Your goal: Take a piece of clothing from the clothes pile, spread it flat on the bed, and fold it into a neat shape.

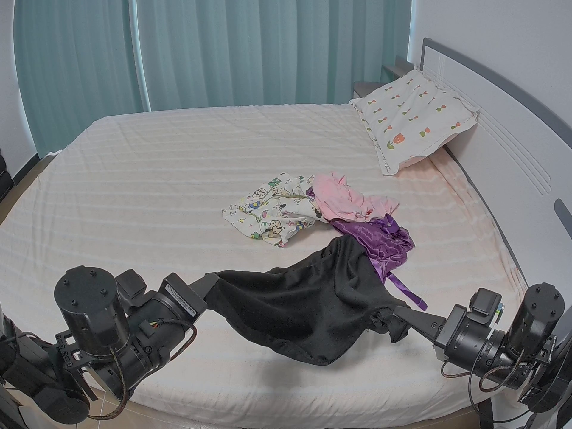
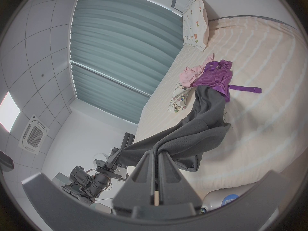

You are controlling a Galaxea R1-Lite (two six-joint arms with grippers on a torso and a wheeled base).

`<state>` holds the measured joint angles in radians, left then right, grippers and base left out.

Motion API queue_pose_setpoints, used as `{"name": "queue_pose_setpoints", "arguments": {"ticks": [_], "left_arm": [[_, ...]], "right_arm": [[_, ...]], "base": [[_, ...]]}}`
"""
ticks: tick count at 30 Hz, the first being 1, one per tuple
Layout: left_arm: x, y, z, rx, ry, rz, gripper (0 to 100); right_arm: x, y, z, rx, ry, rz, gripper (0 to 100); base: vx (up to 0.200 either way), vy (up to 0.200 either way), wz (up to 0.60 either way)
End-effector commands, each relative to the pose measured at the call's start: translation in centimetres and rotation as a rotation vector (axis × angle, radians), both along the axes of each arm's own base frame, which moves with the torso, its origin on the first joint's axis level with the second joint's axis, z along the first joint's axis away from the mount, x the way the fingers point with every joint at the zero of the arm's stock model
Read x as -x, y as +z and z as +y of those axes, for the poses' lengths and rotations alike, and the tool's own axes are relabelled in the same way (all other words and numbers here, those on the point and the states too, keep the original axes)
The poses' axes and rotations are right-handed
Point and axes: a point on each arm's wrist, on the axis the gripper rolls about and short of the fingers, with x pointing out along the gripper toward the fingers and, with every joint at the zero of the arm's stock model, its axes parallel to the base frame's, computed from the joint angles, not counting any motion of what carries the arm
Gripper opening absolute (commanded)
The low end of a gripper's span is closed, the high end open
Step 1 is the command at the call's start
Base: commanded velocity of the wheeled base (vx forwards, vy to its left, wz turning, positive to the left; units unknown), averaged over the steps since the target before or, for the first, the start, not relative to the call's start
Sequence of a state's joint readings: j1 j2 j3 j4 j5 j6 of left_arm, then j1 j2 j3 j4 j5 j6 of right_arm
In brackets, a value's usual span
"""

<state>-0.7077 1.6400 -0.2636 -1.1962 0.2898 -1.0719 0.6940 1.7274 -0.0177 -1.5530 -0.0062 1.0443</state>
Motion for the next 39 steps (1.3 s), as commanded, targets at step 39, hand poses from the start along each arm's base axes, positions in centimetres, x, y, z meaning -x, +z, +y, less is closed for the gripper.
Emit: {"name": "queue_pose_setpoints", "arguments": {"ticks": [39], "left_arm": [[0.91, -0.52, 0.89, -0.003, -0.073, 0.032, 0]], "right_arm": [[0.70, 0.73, -0.30, -0.011, -0.012, -0.043, 0]], "base": [[0.000, 0.179, 0.00]]}}
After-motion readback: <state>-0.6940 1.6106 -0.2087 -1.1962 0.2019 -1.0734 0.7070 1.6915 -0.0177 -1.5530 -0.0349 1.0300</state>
